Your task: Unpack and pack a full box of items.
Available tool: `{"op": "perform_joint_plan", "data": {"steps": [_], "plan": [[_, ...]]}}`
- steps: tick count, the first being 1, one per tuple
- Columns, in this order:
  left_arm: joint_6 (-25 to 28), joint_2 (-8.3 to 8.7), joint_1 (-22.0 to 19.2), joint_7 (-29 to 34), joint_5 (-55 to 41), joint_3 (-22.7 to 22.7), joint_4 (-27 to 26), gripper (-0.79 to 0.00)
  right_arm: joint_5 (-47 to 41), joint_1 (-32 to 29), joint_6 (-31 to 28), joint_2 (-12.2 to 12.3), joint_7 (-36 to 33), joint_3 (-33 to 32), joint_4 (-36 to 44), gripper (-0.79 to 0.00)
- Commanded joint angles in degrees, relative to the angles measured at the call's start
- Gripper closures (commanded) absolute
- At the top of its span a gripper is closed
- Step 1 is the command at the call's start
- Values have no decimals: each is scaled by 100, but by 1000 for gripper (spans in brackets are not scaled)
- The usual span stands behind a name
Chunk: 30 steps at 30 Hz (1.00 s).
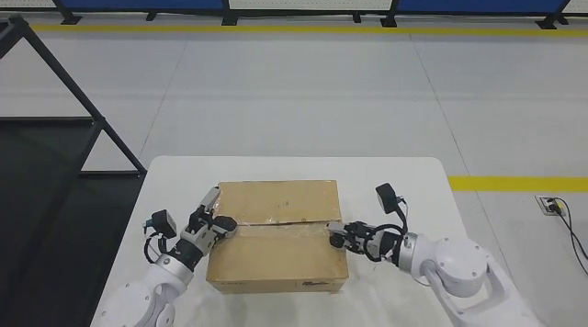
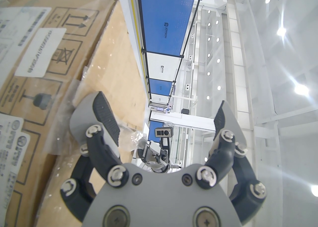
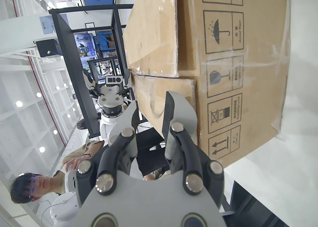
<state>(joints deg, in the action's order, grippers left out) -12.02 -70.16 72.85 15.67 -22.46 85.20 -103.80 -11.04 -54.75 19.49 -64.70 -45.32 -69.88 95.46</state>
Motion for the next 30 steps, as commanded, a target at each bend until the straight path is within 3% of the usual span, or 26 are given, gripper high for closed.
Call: {"op": "perform_joint_plan", "data": {"steps": [1,5,13,14,15,16,30], "plan": [[-1,0,-4,-3,4,-3,5,-785,-67,-13,-190,-3,-12,-3,27,-157],[7,0,-14,15,5,-10,14,-785,-58,-38,-316,2,21,-12,26,-154],[11,0,-14,15,-7,1,22,-785,184,81,113,1,151,110,-43,-203],[8,0,-11,2,-8,5,24,-785,189,93,136,1,144,124,-39,-188],[6,-1,-10,-3,-8,4,21,-785,206,107,122,0,126,141,-25,-65],[5,-1,-9,-5,-8,3,19,-785,229,116,95,1,125,155,-11,0],[29,-3,4,6,-3,-21,35,-785,477,195,-782,-2,200,238,341,0]]}}
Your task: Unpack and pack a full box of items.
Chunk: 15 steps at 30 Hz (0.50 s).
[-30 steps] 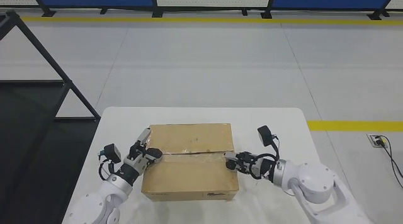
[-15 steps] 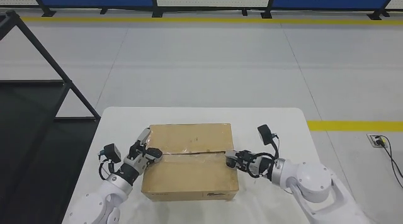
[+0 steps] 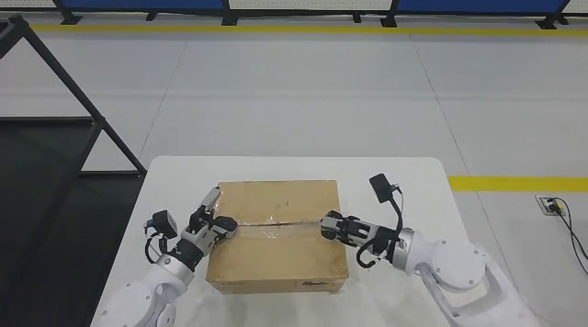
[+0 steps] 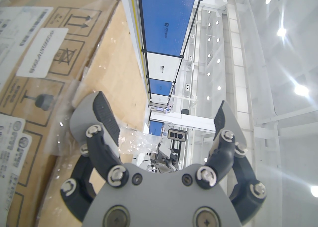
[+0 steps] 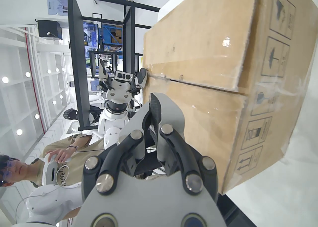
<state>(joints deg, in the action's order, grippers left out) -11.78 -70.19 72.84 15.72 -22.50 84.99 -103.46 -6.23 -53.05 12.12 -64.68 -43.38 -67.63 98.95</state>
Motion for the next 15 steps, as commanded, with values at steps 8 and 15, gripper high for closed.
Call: {"op": "perform_joint_plan", "data": {"steps": [8,15], "plan": [[0,2,25,-5,-18,33,9,-785,-37,263,-598,-51,138,100,-225,0],[13,2,15,-4,-48,52,19,-785,-140,274,-1026,-60,126,54,-320,0]]}}
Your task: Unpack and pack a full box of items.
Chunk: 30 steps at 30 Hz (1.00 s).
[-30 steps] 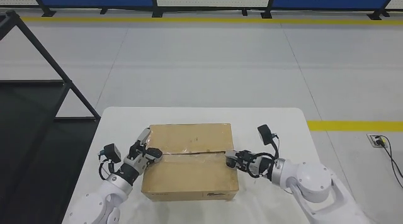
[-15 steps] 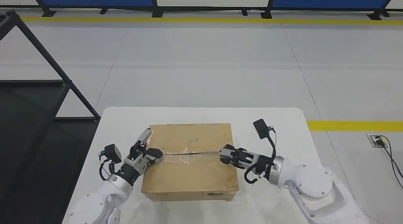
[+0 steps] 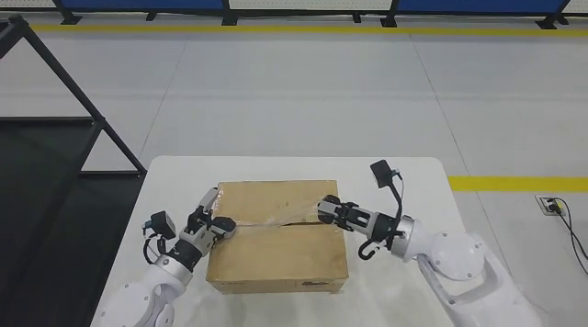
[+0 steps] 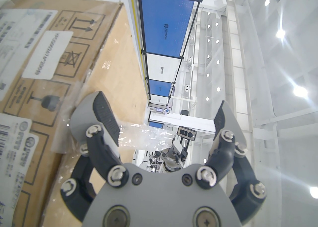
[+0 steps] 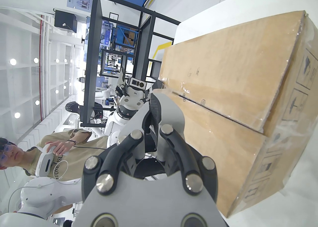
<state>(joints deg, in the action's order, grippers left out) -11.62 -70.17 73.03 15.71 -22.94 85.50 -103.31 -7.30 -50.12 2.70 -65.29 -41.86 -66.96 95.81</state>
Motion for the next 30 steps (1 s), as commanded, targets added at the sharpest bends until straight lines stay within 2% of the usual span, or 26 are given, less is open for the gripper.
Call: {"op": "perform_joint_plan", "data": {"steps": [1,6,14,30], "plan": [[-4,0,-9,-2,-6,2,8,-785,-11,-28,-105,5,-22,-33,-18,0],[-3,-1,-36,11,-17,-3,29,-785,56,-53,-86,14,-12,-74,-11,0],[-20,-3,-89,4,-13,-24,84,-785,-63,-227,-682,27,-13,-203,89,0],[-32,-7,-129,-16,-27,-35,109,-785,250,-53,129,33,-161,-117,-239,0]]}}
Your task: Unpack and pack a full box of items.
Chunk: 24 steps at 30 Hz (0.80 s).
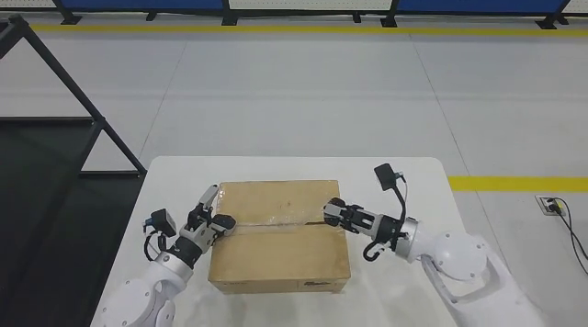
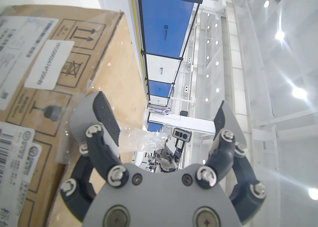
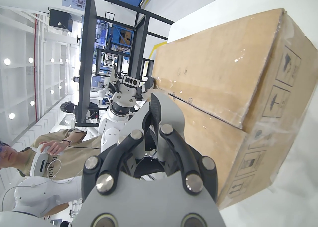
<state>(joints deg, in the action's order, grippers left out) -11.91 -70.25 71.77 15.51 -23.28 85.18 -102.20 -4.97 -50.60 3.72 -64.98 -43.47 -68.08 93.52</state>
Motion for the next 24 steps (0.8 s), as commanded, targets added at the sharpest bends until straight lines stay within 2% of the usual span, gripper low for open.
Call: {"op": "perform_joint_plan", "data": {"steps": [1,14,24], "plan": [[-6,0,-7,4,8,-5,-1,-785,34,-9,58,5,0,-15,-16,0],[-14,-2,-18,-5,21,-28,-6,-785,383,-17,527,44,-222,3,-73,0],[-10,-4,-10,2,26,-40,-25,-785,565,45,1188,48,-259,78,-86,0]]}}
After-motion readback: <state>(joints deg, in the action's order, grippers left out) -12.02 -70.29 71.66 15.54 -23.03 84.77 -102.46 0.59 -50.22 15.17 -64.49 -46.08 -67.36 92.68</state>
